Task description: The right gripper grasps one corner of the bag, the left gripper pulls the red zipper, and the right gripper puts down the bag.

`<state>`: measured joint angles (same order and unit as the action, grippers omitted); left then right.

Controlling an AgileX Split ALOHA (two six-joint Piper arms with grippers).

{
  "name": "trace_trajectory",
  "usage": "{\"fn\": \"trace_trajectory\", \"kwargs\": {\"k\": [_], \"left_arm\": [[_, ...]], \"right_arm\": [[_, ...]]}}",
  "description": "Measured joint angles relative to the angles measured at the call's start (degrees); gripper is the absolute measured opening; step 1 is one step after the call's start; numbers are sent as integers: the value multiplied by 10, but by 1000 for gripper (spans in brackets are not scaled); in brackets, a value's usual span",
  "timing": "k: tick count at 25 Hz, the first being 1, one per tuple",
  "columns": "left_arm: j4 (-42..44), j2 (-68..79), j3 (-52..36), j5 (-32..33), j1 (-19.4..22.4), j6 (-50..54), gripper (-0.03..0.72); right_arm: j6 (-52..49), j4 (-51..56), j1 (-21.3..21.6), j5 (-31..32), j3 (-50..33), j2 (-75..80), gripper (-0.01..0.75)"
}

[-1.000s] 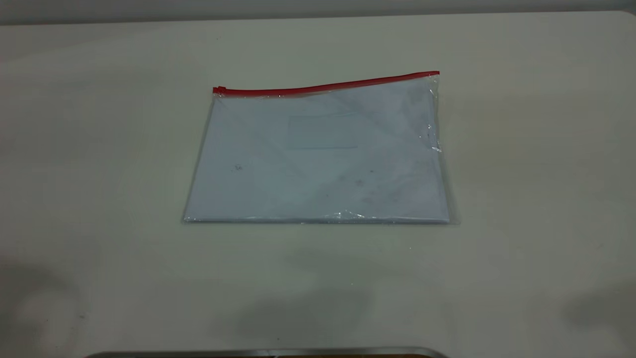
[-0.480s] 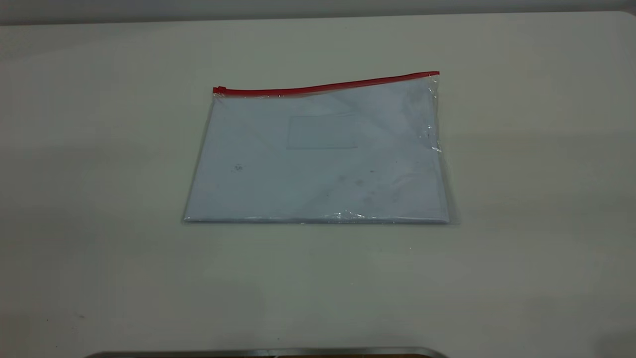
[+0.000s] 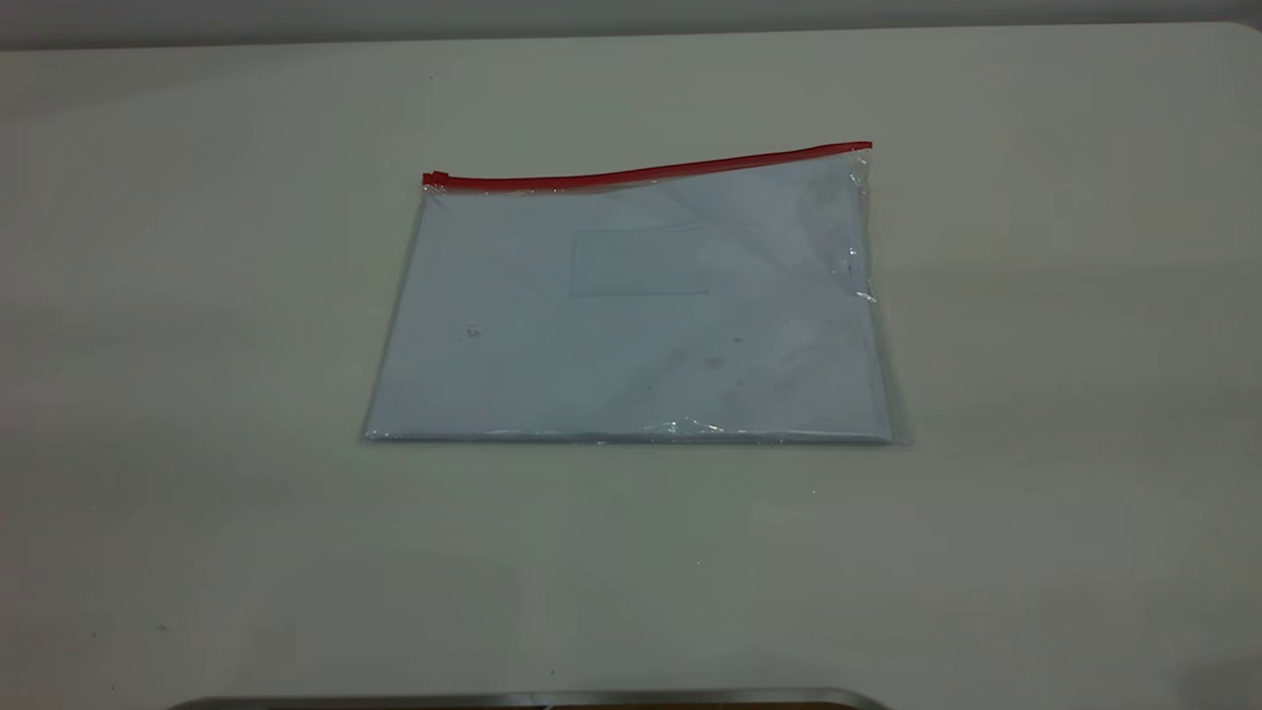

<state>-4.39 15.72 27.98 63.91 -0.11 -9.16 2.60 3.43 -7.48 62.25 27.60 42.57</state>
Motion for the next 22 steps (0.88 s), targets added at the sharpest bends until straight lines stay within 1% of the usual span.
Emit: {"fn": "trace_trajectory", "kwargs": {"k": [2,4,9,11,17,22], "left_arm": [[0,-28,0,1,0,0,403],[0,-55,0,2,0,0,403],[0,-107,0,5,0,1,403],[0,-122,0,7,0,1,403],[0,-159,0,12,0,3,403],[0,-168,0,14,0,3,403]], "right_arm": [[0,0,1,0,0,-11,468],[0,3,10,0,0,-37,468],[0,4,66,3,0,-165,468],[0,4,80,6,0,-226,468],[0,4,87,18,0,-411,468],[0,4,87,24,0,-435,468]]}}
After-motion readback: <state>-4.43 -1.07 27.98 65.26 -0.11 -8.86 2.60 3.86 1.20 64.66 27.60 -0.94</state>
